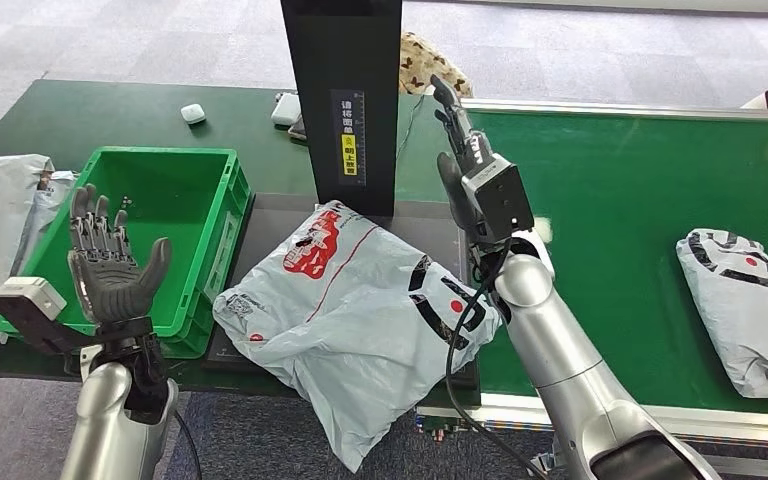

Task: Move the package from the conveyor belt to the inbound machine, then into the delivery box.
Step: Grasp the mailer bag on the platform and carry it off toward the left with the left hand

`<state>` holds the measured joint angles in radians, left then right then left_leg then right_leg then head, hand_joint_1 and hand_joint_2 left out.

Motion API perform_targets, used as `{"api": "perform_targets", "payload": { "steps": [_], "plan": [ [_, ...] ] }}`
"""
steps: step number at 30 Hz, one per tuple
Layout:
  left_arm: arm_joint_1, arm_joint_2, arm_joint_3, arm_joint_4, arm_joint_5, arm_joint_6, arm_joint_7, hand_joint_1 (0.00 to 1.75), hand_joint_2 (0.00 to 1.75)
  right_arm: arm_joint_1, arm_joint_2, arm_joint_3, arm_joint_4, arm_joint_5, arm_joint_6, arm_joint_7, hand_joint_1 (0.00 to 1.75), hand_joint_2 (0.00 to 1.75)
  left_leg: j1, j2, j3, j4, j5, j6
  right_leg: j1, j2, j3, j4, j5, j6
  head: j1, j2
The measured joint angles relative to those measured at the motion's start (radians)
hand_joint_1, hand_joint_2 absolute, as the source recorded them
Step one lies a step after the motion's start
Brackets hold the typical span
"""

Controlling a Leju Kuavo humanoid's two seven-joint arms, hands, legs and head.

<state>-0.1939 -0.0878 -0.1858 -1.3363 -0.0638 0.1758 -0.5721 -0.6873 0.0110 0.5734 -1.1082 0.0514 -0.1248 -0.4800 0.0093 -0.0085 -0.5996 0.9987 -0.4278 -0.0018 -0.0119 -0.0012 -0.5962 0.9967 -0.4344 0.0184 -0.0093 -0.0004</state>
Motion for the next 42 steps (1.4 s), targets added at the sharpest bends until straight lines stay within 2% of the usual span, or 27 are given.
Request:
{"api": "perform_targets", "payload": {
  "steps": [1,4,6,8,9,16,21,23,27,32,42],
  "plan": [
    [0.0,0.001,-0.002,0.0,-0.007,-0.005,0.001,0.0,1.75,0.001,0.0,-0.004,-0.003,0.002,-0.005,0.001,0.0,1.75,0.0,0.0,0.0,0.0,0.0,0.0,0.0,0.0,0.0,0.0,0.0,0.0,0.0,0.0],
    [0.0,0.001,-0.004,0.0,-0.011,-0.008,0.002,0.0,1.75,0.002,0.0,-0.005,-0.004,0.002,-0.007,0.002,0.0,1.75,0.0,0.0,0.0,0.0,0.0,0.0,0.0,0.0,0.0,0.0,0.0,0.0,0.0,0.0],
    [-0.007,0.024,-0.092,0.012,-0.253,-0.113,0.076,0.0,1.75,0.018,-0.001,-0.052,-0.03,-0.004,-0.014,0.016,0.0,1.75,-0.001,0.0,0.0,0.0,0.0,0.0,-0.001,0.0,0.0,0.0,0.0,0.0,0.0,0.0],
    [-0.027,0.052,-0.215,0.047,-0.555,-0.225,0.171,0.0,1.75,0.039,-0.001,-0.11,-0.059,-0.009,-0.013,0.031,0.0,1.75,-0.001,0.0,0.0,0.0,0.0,0.0,-0.001,0.0,0.0,0.0,0.0,0.0,0.0,0.0],
    [-0.038,0.056,-0.249,0.068,-0.608,-0.234,0.19,0.0,1.75,0.044,-0.001,-0.121,-0.064,-0.007,-0.006,0.031,0.0,1.75,-0.001,0.0,0.0,0.0,0.0,0.0,-0.001,0.0,0.0,0.0,0.0,0.0,0.0,0.0],
    [-0.167,0.057,-0.422,0.26,-0.771,-0.291,0.271,0.0,1.75,0.067,0.018,-0.168,-0.084,0.034,0.011,0.036,0.0,1.75,-0.001,0.0,0.0,0.0,0.0,0.0,-0.001,0.001,-0.001,0.0,0.0,0.0,0.0,0.0],
    [-0.256,0.028,-0.506,0.429,-0.851,-0.32,0.344,0.0,1.75,0.074,0.038,-0.198,-0.085,0.056,0.009,0.04,0.0,1.75,-0.001,0.0,0.0,0.0,0.0,0.0,-0.001,0.001,-0.001,0.0,0.0,0.0,0.0,0.0],
    [-0.288,0.013,-0.531,0.495,-0.876,-0.319,0.373,0.05,1.75,0.08,0.047,-0.21,-0.085,0.067,0.004,0.04,0.0,1.75,-0.001,0.0,0.0,0.0,0.0,0.0,-0.001,0.001,0.0,0.0,0.0,0.0,0.0,0.0],
    [-0.345,-0.019,-0.562,0.606,-0.913,-0.294,0.434,1.75,1.75,0.095,0.06,-0.235,-0.091,0.082,-0.001,0.043,0.0,1.75,-0.001,0.0,0.0,0.0,0.0,0.0,-0.001,0.0,0.001,0.0,0.0,0.0,0.0,0.0],
    [-0.38,-0.045,-0.566,0.671,-0.939,-0.267,0.471,1.75,1.75,0.117,0.063,-0.262,-0.111,0.09,0.0,0.047,0.0,1.75,-0.001,0.0,0.002,0.0,0.0,0.0,-0.001,0.0,0.002,0.0,0.0,0.001,0.0,0.0],
    [-0.391,-0.064,-0.542,0.683,-0.976,-0.231,0.462,1.75,1.75,0.144,0.063,-0.287,-0.141,0.097,0.01,0.05,0.0,1.75,-0.001,0.0,0.003,0.0,0.001,0.001,-0.001,0.0,0.003,0.0,0.001,0.001,0.0,0.0]
  ]
}}
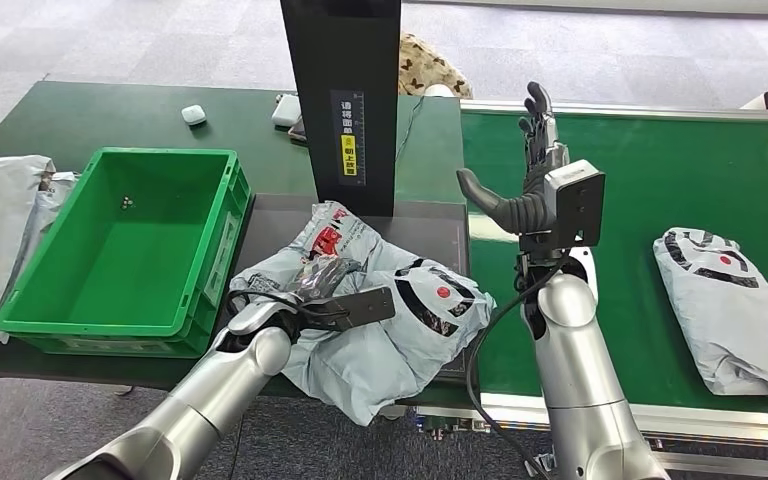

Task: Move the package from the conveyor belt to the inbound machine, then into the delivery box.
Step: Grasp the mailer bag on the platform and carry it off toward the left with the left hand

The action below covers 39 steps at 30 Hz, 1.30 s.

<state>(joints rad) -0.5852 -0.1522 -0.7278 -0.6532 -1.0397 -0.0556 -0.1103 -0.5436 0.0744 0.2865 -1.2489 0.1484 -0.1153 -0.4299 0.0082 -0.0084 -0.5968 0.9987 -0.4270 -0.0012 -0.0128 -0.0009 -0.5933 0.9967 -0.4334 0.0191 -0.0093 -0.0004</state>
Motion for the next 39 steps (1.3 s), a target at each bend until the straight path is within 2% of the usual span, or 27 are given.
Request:
{"api": "perform_targets", "payload": {
  "steps": [7,10,13,16,19,22,26,30,34,39],
  "plan": [
    [0.027,-0.003,0.041,-0.047,-0.016,0.082,-0.065,1.75,1.75,0.016,0.0,-0.011,-0.021,0.0,0.006,0.0,0.0,1.75,0.0,0.0,-0.001,0.0,0.0,0.0,0.0,0.0,-0.002,0.0,0.0,0.0,0.0,0.0],
    [0.058,-0.001,0.071,-0.12,-0.027,0.236,-0.102,1.75,1.75,0.04,-0.001,-0.021,-0.051,-0.005,0.002,0.0,0.0,1.75,0.0,0.0,-0.003,0.0,0.0,0.0,0.0,0.0,-0.003,0.0,0.0,0.0,0.0,0.0],
    [0.086,0.008,0.104,-0.231,-0.063,0.432,-0.12,1.75,1.75,0.069,-0.003,-0.036,-0.091,-0.009,-0.004,0.0,0.0,1.75,0.0,0.0,-0.004,0.0,0.0,0.0,0.0,0.0,-0.004,0.0,0.0,0.0,0.0,0.0],
    [0.114,0.024,0.14,-0.358,-0.091,0.583,-0.138,1.75,1.75,0.08,-0.004,-0.045,-0.119,-0.015,-0.007,0.005,0.0,1.75,0.0,0.0,-0.004,0.0,-0.001,0.0,0.0,0.001,-0.004,0.0,0.0,0.0,0.0,0.0],
    [0.14,0.046,0.182,-0.478,-0.12,0.676,-0.141,1.75,1.75,0.082,-0.007,-0.05,-0.138,-0.023,-0.007,0.012,0.0,1.75,0.0,0.001,-0.004,0.0,-0.001,0.0,0.0,0.001,-0.004,0.0,0.0,0.0,0.0,0.0],
    [0.164,0.071,0.232,-0.566,-0.171,0.72,-0.118,1.75,1.75,0.086,-0.01,-0.05,-0.151,-0.03,-0.008,0.014,0.0,1.75,0.0,0.001,-0.004,0.0,-0.001,0.0,0.0,0.001,-0.004,0.0,-0.001,0.0,0.0,0.0],
    [0.185,0.1,0.329,-0.624,-0.267,0.714,-0.027,1.75,1.75,0.103,-0.014,-0.05,-0.161,-0.033,-0.009,0.003,0.0,1.75,0.0,0.001,-0.004,0.0,0.0,0.0,0.0,0.001,-0.004,0.0,-0.001,0.0,0.0,0.0],
    [0.153,0.135,0.468,-0.585,-0.359,0.619,0.101,1.75,1.75,0.111,-0.014,-0.049,-0.163,-0.03,-0.006,-0.005,0.0,1.75,0.001,0.001,-0.004,0.0,0.0,0.0,0.0,0.001,-0.004,0.0,0.0,0.0,0.0,0.0],
    [0.051,0.179,0.595,-0.427,-0.413,0.517,0.195,1.75,1.75,0.109,-0.014,-0.04,-0.163,-0.024,0.008,-0.004,0.0,1.75,0.001,0.001,-0.004,0.0,0.001,-0.001,0.001,0.001,-0.004,0.001,0.0,-0.001,0.0,0.0],
    [-0.114,0.247,0.692,-0.137,-0.49,0.379,0.343,1.75,1.75,0.091,-0.014,-0.023,-0.151,-0.021,0.027,-0.001,0.0,1.75,0.001,0.001,-0.004,0.0,0.002,-0.002,0.001,0.002,-0.004,0.001,0.0,-0.001,0.0,0.0]
  ]
}}
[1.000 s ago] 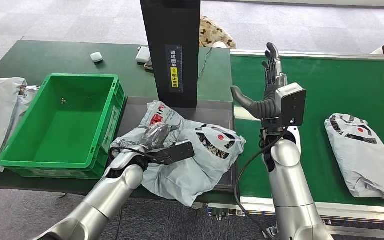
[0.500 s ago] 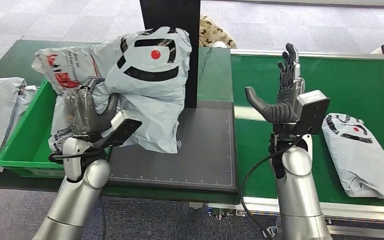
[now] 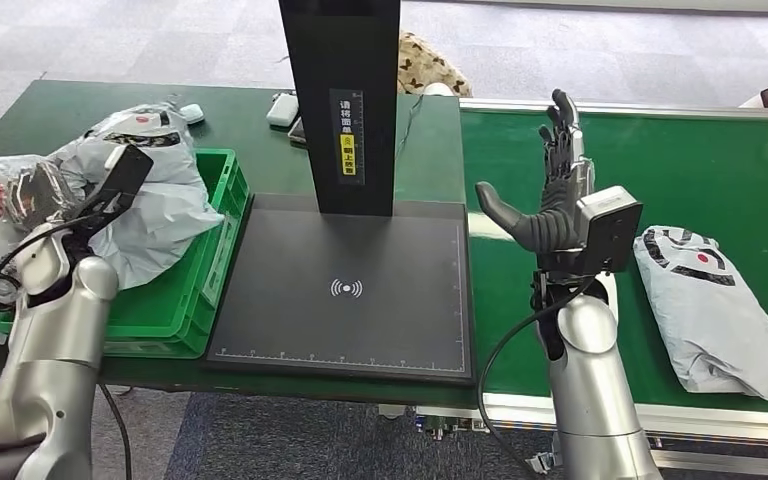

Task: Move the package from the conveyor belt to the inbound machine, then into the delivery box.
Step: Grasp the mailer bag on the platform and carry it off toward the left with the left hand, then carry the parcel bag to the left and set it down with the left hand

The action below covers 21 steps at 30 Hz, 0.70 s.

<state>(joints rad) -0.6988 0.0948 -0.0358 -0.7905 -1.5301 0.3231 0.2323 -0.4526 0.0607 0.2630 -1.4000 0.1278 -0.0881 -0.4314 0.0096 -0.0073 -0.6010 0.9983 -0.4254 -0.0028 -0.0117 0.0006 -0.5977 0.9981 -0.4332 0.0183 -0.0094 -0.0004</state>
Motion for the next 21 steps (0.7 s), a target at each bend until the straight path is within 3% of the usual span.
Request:
{"api": "perform_targets", "payload": {
  "steps": [7,11,21],
  "plan": [
    [-0.142,0.065,0.042,0.245,-0.032,-0.104,0.095,1.69,1.75,-0.024,0.0,0.019,0.02,-0.006,0.013,0.001,0.0,1.75,0.0,0.0,-0.001,0.0,0.0,0.0,0.0,0.0,-0.001,0.0,0.0,0.0,0.0,0.0],
    [-0.193,0.081,0.042,0.314,-0.031,-0.166,0.109,0.0,1.75,-0.033,0.0,0.027,0.023,-0.01,0.018,0.006,0.0,1.75,0.0,0.0,-0.002,0.0,0.0,0.0,0.0,0.0,-0.001,0.0,0.0,0.0,0.0,0.0],
    [-0.225,0.072,0.058,0.369,-0.015,-0.118,0.044,0.0,1.75,-0.033,0.0,0.035,0.03,-0.008,0.013,0.009,0.0,1.75,0.0,0.0,-0.001,0.0,0.0,0.0,0.0,0.0,-0.001,0.0,0.0,0.0,0.0,0.0]
  ]
}}
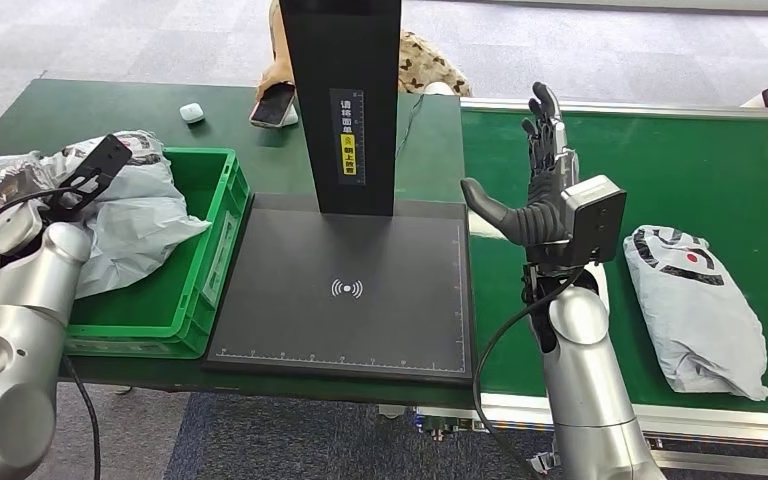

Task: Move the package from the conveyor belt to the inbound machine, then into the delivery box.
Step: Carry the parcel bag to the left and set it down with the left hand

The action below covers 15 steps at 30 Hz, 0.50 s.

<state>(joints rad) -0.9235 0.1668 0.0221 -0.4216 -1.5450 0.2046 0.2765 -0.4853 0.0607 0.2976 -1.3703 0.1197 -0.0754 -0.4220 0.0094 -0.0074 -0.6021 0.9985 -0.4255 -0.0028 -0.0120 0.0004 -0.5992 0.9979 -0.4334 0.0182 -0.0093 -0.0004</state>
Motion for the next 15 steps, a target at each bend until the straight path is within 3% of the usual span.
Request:
{"api": "perform_targets", "payload": {
  "steps": [7,13,15],
  "plan": [
    [-0.006,-0.028,0.02,0.002,0.059,0.063,-0.097,0.0,1.75,0.01,0.0,-0.002,-0.002,0.008,-0.014,0.0,0.0,1.75,0.0,0.0,0.0,0.0,0.0,0.0,0.0,0.0,0.0,0.0,0.0,0.0,0.0,0.0],
    [0.044,-0.089,0.059,-0.076,0.252,0.15,-0.298,0.0,1.75,0.045,0.0,-0.018,-0.025,0.034,-0.032,0.0,0.0,1.75,-0.001,0.0,0.0,0.0,0.0,0.0,-0.001,0.0,0.0,0.0,0.0,0.0,0.0,0.0],
    [0.099,-0.117,0.058,-0.157,0.352,0.154,-0.356,0.0,0.87,0.062,0.0,-0.029,-0.037,0.046,-0.035,-0.002,0.0,1.75,-0.001,0.0,0.0,0.0,-0.001,0.0,-0.001,0.001,0.0,0.0,0.0,0.0,0.0,0.0]
  ]
}}
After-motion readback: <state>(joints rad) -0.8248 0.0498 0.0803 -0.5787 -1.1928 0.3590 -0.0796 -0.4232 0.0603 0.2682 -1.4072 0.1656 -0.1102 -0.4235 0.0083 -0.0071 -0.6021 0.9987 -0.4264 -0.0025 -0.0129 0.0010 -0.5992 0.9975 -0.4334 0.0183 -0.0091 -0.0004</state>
